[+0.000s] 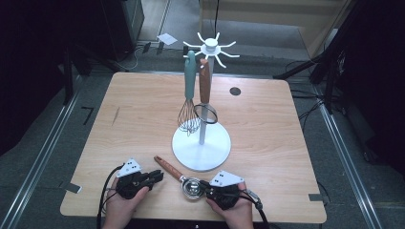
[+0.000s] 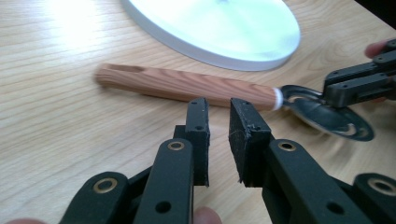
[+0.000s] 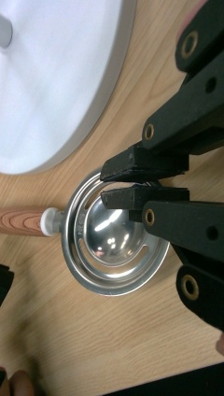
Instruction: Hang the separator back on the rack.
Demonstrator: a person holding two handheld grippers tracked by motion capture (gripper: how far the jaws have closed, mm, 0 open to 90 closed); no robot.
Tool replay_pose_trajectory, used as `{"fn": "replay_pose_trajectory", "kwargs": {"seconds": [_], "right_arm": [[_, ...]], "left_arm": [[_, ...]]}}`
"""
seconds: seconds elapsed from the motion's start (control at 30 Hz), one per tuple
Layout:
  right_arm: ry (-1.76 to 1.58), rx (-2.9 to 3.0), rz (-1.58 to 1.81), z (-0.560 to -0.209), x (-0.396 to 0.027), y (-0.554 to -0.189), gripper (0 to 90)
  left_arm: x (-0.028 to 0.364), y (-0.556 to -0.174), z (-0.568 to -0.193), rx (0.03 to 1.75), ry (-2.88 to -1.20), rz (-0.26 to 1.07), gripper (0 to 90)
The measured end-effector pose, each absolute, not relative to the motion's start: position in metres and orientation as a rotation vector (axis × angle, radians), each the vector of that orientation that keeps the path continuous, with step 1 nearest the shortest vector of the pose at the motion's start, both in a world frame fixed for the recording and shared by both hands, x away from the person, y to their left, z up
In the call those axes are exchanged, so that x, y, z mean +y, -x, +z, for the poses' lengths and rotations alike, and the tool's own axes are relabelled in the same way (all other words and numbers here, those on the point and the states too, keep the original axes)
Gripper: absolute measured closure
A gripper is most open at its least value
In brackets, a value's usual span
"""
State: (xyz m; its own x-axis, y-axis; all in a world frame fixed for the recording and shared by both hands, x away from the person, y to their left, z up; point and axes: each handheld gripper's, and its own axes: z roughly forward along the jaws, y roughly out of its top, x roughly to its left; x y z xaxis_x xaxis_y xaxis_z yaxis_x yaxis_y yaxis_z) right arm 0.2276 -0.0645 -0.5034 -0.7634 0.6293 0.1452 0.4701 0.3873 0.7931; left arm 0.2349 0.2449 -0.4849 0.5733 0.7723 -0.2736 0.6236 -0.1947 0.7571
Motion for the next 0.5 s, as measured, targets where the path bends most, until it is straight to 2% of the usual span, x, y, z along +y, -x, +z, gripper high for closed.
{"fn": "replay_pose_trajectory", "kwargs": {"seconds": [0.17, 0.3, 0.5], "right_arm": [[-0.997, 2.451, 1.287, -0.503, -0.072, -0.229, 86.4], [-1.022, 2.436, 1.272, -0.503, -0.078, -0.229, 85.2], [-1.084, 2.392, 1.275, -0.504, -0.091, -0.231, 83.9]], "left_arm": [[0.251, -0.239, -0.485, 1.160, -1.885, 0.225, 78.2], [0.255, -0.244, -0.485, 1.183, -1.865, 0.203, 83.2], [0.255, -0.249, -0.486, 1.208, -1.864, 0.216, 83.4]]}}
